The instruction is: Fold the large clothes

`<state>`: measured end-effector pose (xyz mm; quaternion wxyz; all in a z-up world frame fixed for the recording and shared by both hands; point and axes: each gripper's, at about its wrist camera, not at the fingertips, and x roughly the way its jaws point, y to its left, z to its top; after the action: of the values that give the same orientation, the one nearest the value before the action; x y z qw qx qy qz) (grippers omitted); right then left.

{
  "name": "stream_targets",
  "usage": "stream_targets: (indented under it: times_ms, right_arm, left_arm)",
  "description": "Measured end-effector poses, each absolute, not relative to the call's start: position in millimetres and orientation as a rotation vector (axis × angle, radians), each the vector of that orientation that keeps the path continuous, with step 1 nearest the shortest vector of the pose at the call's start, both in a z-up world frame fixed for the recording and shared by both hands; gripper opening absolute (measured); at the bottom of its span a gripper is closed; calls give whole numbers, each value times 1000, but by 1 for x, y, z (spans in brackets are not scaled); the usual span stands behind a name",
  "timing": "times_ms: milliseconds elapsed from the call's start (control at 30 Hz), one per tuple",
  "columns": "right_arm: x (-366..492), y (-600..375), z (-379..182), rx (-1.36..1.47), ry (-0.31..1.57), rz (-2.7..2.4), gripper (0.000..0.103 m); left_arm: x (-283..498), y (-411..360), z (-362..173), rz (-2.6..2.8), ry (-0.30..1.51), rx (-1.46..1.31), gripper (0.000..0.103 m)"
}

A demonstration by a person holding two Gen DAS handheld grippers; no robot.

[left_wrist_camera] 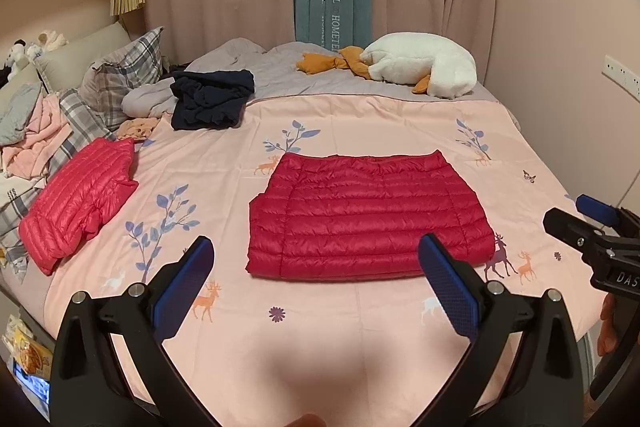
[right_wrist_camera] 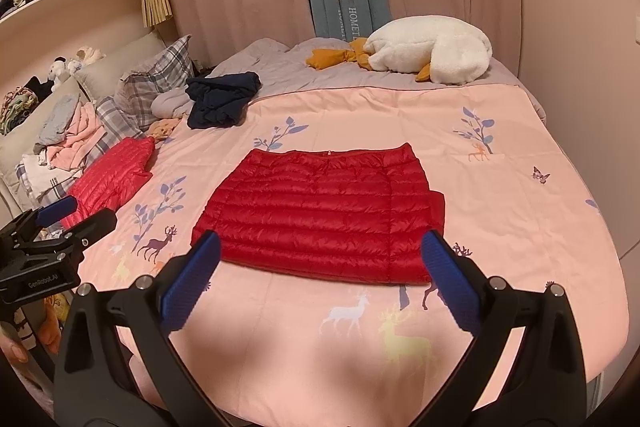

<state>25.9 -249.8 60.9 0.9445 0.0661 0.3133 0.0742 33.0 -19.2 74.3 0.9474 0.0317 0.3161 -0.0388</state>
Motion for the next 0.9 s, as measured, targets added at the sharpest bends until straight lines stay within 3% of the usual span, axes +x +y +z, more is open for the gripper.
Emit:
stream_targets:
  times_ms: [900]
  right_arm:
    - [30, -248, 66, 118, 640, 163, 101]
  left_arm:
    - [29, -19, 80, -63, 627, 74, 102]
